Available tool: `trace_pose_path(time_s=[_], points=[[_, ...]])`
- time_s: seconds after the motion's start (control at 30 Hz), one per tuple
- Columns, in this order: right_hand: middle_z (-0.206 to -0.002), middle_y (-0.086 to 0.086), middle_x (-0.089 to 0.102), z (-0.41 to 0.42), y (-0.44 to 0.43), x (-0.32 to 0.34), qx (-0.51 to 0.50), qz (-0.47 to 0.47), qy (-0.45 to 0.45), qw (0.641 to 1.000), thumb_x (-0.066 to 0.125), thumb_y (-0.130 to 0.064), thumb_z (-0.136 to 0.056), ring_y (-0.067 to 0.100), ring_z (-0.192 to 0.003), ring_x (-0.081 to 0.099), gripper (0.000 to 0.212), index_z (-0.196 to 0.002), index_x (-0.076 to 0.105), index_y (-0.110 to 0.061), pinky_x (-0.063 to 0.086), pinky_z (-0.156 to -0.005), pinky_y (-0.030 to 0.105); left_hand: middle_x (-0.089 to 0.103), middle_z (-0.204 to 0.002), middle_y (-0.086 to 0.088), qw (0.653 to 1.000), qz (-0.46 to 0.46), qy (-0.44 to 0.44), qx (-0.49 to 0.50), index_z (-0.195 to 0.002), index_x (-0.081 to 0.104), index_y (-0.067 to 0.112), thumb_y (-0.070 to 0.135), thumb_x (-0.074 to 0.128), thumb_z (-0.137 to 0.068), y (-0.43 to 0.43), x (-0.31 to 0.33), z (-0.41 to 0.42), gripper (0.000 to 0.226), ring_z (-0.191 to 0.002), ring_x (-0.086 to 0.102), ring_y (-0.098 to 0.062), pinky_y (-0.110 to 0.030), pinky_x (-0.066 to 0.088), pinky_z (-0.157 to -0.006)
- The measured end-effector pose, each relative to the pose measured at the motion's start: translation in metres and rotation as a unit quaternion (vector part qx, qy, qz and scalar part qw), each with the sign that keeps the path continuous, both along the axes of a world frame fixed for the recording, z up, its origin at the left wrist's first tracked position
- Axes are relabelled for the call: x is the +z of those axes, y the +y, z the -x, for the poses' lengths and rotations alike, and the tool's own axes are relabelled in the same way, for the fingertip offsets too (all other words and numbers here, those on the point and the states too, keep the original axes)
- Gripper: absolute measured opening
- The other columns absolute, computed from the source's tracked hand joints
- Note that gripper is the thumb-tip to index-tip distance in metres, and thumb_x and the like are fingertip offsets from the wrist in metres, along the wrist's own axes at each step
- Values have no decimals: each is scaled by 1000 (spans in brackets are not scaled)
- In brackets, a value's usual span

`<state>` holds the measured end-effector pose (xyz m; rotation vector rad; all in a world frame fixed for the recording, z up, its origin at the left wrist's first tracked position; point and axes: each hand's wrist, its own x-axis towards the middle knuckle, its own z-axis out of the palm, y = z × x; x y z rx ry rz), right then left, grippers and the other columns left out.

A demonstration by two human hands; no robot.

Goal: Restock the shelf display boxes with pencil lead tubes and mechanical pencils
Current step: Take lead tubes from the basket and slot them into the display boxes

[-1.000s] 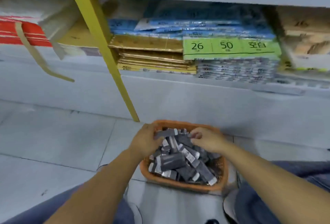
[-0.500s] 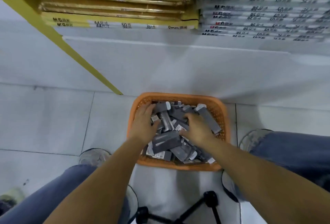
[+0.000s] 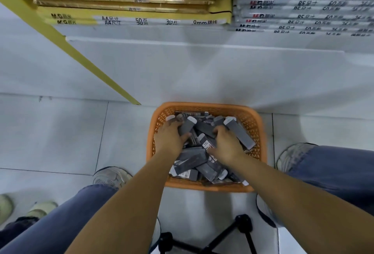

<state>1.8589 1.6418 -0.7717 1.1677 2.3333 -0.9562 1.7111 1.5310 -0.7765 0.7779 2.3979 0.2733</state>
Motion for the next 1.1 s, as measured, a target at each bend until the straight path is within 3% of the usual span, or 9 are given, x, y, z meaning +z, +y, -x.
trace_pose_path(time_s=[0.2, 0.3, 0.47, 0.63, 0.73, 0.83, 0.9, 1.0, 1.1], points=[[-122, 17, 55, 10, 4, 10, 96, -16, -58, 994, 66, -18, -88, 32, -105, 56, 43, -125, 49, -5, 50, -83, 38, 64, -96, -2, 985, -90, -85, 124, -95, 55, 27, 26, 64, -96, -15, 6, -6, 9, -79, 60, -16, -30, 45, -66], [-125, 21, 50, 11, -5, 15, 113, -23, -68, 991, 55, -7, -92, 34, -102, 57, 41, -131, 43, -2, 45, -74, 33, 64, -80, 2, 964, -137, -138, 184, -85, 44, 31, 21, 57, -100, -21, 12, -10, 22, -67, 60, -11, -21, 38, -54], [-113, 17, 61, -6, 3, 32, 16, 82, -31, 996, 55, -10, -95, 31, -97, 59, 19, -114, 53, -6, 46, -72, 32, 61, -69, 0, 925, -164, -214, 268, -98, 50, 15, 24, 52, -103, -27, 29, -17, 10, -52, 55, -9, -17, 40, -45], [-91, 2, 68, -29, 29, 77, -89, 130, 77, 985, 69, -14, -86, 10, -75, 60, 20, -106, 66, -13, 48, -66, 22, 58, -59, 5, 859, -224, -341, 309, -83, 65, 19, 27, 65, -96, -33, 61, -29, 15, -50, 53, -10, -22, 43, -49], [-94, 4, 73, -27, 34, 117, -126, 151, 164, 967, 74, -13, -80, 15, -83, 66, 15, -93, 71, -20, 53, -81, 34, 60, -51, 17, 822, -277, -390, 309, -88, 66, 21, 25, 75, -90, -29, 96, -42, 9, -42, 55, 4, -14, 40, -40], [-89, -6, 76, -20, 27, 163, -165, 209, 253, 930, 76, -15, -80, 13, -84, 71, 27, -106, 71, -19, 56, -77, 29, 60, -55, 12, 783, -344, -427, 294, -71, 73, 36, 30, 80, -83, -20, 140, -51, 15, -45, 51, -2, -15, 37, -41], [-95, -3, 76, -16, 18, 194, -177, 224, 308, 907, 77, -16, -79, 19, -91, 71, 30, -108, 69, -21, 55, -86, 36, 57, -60, 5, 750, -388, -451, 289, -72, 75, 27, 38, 81, -74, -16, 176, -52, 12, -51, 43, -9, -17, 34, -44], [-100, 1, 75, -12, 3, 238, -159, 231, 377, 882, 76, -14, -82, 24, -92, 71, 31, -108, 66, -27, 56, -85, 44, 77, -90, -12, 698, -459, -480, 269, -99, 74, 9, 30, 71, -86, -7, 222, -49, 25, -72, 67, -25, -30, 54, -66], [-98, 0, 75, -4, -11, 281, -119, 233, 441, 859, 68, -14, -89, 18, -87, 72, 22, -105, 69, -28, 57, -70, 26, 73, -116, -22, 689, -487, -489, 222, -121, 68, 8, 29, 60, -96, -6, 265, -46, 34, -97, 72, -33, -49, 60, -84]])
